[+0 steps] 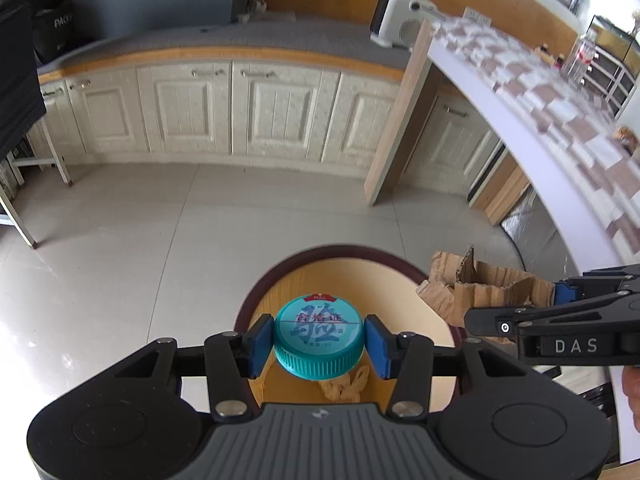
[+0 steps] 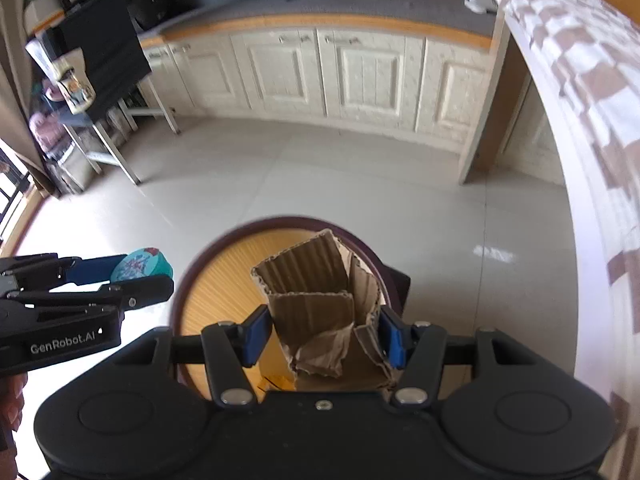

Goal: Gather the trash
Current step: 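Carry the bottle cap and cardboard over the wastebasket with both tools, then open both tools above the wastebasket to drop the cap and cardboard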

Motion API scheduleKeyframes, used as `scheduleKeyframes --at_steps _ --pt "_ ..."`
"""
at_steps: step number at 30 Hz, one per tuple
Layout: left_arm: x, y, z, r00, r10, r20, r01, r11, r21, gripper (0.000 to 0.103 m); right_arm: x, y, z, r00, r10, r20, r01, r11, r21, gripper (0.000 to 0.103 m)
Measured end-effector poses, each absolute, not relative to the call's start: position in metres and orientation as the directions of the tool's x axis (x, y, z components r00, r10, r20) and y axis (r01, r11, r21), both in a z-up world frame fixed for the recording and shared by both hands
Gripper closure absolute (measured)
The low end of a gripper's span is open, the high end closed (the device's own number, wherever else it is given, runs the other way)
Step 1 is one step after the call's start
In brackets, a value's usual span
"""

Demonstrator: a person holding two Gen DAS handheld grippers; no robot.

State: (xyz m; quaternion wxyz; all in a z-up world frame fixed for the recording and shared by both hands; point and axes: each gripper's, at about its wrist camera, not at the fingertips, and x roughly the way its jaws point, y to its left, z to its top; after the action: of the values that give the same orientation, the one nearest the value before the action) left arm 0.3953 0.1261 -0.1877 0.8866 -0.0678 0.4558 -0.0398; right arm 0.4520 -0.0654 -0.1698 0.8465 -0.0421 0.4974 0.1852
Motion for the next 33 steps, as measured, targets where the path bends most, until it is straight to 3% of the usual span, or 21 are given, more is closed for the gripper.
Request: scheduleKeyframes --at_steps 7,11,15,26,28,30,33 --pt "0.409 0.119 -0.220 0.502 -0.143 -0.853 0.019 0.988 -0.155 0.053 0.461 -0.060 -0.196 0.336 0.244 -0.910 -0.362 0.925 0.114 0.045" --pt "0.411 0.117 -0.236 0.465 -0.142 -0.874 0.016 0.988 -0.152 0.053 0.459 -0.057 -0.200 0.346 0.235 -0.908 -0.384 0.919 0.092 0.044" --pt "0.412 0.116 -0.241 0.457 -0.146 -0.877 0.017 0.988 -0.155 0.053 0.459 -0.059 -0.197 0.408 0.269 -0.872 -0.362 0.925 0.116 0.034" --pt "0.420 0.110 -0.247 0.432 -0.134 -0.892 0.027 0.990 -0.135 0.052 0.460 -0.052 -0.197 0.376 0.245 -0.894 -0.378 0.921 0.094 0.033" --pt "0.419 0.111 -0.247 0.430 -0.130 -0.893 0.026 0.991 -0.132 0.052 0.462 -0.051 -0.196 0.378 0.255 -0.890 -0.377 0.920 0.104 0.030" --pt "0.419 0.111 -0.247 0.428 -0.125 -0.895 0.025 0.992 -0.127 0.052 0.461 -0.052 -0.196 0.381 0.270 -0.884 -0.376 0.919 0.119 0.013" --pt "0.418 0.113 -0.247 0.423 -0.118 -0.898 0.021 0.992 -0.121 0.052 0.461 -0.053 -0.194 0.391 0.276 -0.878 -0.384 0.916 0.117 0.011"
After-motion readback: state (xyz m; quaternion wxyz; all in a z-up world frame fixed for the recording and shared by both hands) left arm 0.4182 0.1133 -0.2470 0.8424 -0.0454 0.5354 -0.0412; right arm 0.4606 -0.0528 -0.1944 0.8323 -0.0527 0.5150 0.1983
